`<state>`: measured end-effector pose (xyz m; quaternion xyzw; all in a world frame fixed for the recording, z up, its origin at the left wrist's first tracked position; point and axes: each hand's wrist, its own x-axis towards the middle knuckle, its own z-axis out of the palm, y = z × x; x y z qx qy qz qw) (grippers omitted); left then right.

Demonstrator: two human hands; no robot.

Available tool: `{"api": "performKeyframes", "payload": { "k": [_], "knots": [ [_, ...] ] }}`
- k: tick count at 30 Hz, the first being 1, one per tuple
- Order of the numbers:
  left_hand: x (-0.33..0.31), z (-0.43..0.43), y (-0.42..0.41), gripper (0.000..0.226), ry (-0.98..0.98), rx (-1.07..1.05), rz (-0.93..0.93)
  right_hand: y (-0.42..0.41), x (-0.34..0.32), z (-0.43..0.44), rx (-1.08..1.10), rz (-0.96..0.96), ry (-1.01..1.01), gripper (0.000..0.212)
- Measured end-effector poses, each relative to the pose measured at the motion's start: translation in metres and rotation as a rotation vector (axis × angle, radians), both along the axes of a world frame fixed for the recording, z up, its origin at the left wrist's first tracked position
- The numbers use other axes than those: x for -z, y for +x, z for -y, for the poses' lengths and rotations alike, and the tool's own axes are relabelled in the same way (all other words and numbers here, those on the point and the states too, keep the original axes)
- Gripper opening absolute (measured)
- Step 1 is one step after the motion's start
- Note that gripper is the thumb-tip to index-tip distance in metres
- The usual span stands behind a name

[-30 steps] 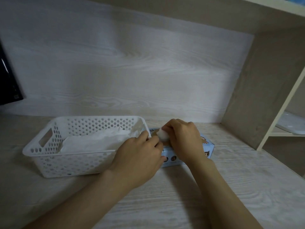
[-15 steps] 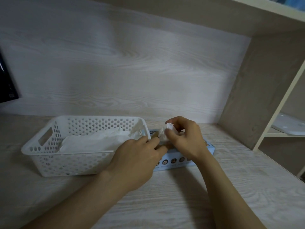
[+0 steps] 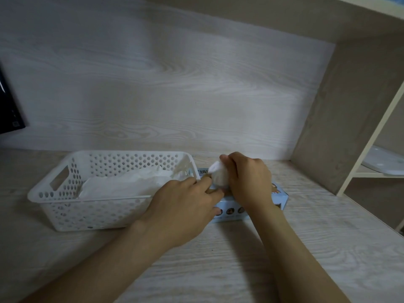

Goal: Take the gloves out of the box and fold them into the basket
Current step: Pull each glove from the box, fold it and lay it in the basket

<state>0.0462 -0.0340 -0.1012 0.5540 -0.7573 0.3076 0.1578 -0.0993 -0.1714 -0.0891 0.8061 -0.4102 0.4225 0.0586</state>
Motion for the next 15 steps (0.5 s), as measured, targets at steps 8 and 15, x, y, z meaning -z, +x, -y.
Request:
{"api": "performKeyframes", "payload": {
  "k": [8,15],
  "knots": [
    [0.003,0.003,0.002,0.024,0.021,0.015,0.047,-0.018,-0.012,-0.009,-0.393,0.15,0.314,0.012],
    [0.003,0.006,0.002,0.036,0.018,0.025,0.024,-0.016,-0.003,0.007,-0.2,0.155,0.045,0.044]
  ]
}}
